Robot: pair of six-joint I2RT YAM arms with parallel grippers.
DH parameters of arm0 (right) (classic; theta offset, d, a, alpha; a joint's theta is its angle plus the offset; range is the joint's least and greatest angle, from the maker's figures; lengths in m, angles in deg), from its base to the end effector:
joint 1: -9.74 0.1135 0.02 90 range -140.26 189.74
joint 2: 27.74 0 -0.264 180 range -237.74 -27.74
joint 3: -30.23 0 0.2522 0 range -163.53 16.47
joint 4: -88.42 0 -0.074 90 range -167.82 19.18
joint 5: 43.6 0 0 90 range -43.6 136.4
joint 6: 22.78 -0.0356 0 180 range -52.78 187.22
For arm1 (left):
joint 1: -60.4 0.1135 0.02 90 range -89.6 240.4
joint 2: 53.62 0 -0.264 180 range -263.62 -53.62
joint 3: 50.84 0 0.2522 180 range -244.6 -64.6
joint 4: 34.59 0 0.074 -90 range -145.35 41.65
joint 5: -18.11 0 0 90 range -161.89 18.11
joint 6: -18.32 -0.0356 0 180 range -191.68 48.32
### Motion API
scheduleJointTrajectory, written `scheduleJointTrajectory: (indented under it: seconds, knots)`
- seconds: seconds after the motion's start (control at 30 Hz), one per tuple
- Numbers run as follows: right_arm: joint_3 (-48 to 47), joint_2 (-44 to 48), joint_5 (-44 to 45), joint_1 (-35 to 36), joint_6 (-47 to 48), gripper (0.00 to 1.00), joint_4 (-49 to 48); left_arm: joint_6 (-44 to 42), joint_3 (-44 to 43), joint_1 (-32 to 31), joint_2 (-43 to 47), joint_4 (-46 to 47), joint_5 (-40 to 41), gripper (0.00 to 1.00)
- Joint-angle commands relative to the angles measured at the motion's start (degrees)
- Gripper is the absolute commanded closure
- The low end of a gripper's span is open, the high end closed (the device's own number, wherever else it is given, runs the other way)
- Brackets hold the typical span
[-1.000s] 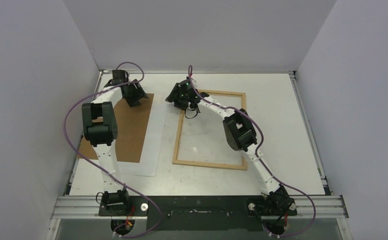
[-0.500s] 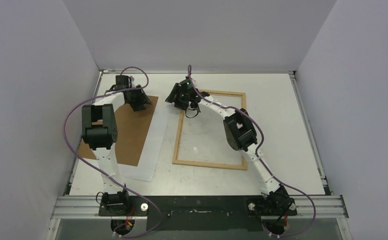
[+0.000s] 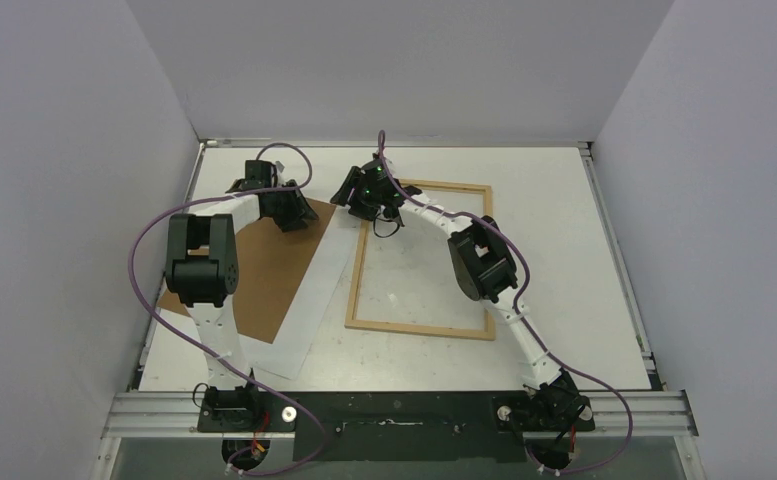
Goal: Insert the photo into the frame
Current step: Adjust the photo frame item at the center of the board.
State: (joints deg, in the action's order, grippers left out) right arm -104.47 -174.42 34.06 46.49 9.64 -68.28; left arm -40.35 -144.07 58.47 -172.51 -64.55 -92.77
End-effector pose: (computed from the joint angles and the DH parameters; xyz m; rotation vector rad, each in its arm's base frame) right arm 0.4571 0.3508 0.1433 0.3038 2.4004 1.0943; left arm 0.4348 -0.0273 0.1469 -0.5137 2.5390 -0.6856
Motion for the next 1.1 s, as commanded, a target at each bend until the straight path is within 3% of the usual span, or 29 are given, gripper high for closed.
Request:
scheduleJointTrajectory:
  seconds: [0.0,0.17,0.43,1.07]
  knots:
    - [-1.07,-1.22,3.28,0.07,1.09,0.4,10.57,-0.38,4.2,-0.98,-2.29,-11.74,1.64,0.58]
    - [1.57,-0.2,5.5,0.06,0.68,0.39,9.17,-0.04,-1.29,0.25,-1.15,-11.79,0.07,0.54]
    - [4.05,-0.33,6.91,0.14,0.68,0.4,7.7,-1.88,-12.1,4.44,-7.36,-20.23,7.42,0.51]
    - [-0.37,-3.98,-1.6,1.39,-2.52,0.41,6.81,-1.24,-0.06,-0.2,-8.2,-16.72,2.52,0.63]
